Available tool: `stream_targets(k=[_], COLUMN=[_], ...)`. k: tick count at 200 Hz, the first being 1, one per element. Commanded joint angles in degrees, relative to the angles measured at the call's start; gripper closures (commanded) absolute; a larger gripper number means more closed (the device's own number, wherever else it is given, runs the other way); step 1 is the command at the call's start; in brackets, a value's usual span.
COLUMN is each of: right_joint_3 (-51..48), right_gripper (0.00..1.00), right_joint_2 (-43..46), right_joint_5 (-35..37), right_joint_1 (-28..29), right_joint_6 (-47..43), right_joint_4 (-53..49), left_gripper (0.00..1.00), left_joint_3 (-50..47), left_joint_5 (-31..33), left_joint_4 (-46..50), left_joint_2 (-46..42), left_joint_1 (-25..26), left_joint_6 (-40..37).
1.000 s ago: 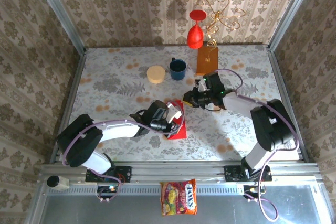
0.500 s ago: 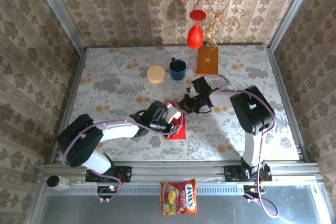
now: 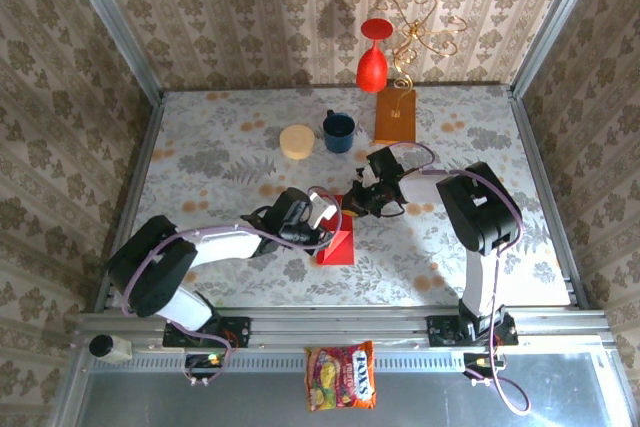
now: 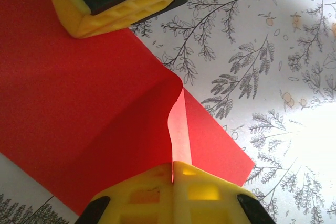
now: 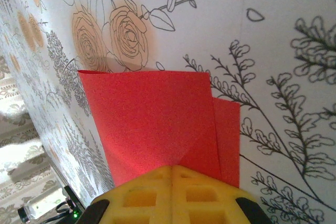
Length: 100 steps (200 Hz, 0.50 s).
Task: Fold a paper plane with a square sheet of paper (pick it up from the middle)
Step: Fold the triangle a second time at the center of the table.
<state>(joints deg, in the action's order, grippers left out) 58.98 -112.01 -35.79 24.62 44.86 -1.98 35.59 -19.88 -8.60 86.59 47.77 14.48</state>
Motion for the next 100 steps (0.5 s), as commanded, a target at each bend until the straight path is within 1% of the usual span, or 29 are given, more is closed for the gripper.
stream_targets(k=[1,100], right_joint_3=[-2.07,-2.73], right_gripper=[1.00,1.00], right_joint_2=[-2.25,-2.68], right_joint_5=[3.10,3.27], right_joint_1=[-0.42,-0.62], right_joint_6=[-1.16,-1.44], right_joint_4=[-2.15,-1.98], left_gripper=[1.00,1.00], left_joint_3=[-0.88,-1.36], left_joint_5=[1.28,5.63], left_joint_4=[0.51,0.04], left_joint_2=[1.08,1.96], left_joint_1=[-0.68,-1.46], left_joint_6=[-1.48,-1.47])
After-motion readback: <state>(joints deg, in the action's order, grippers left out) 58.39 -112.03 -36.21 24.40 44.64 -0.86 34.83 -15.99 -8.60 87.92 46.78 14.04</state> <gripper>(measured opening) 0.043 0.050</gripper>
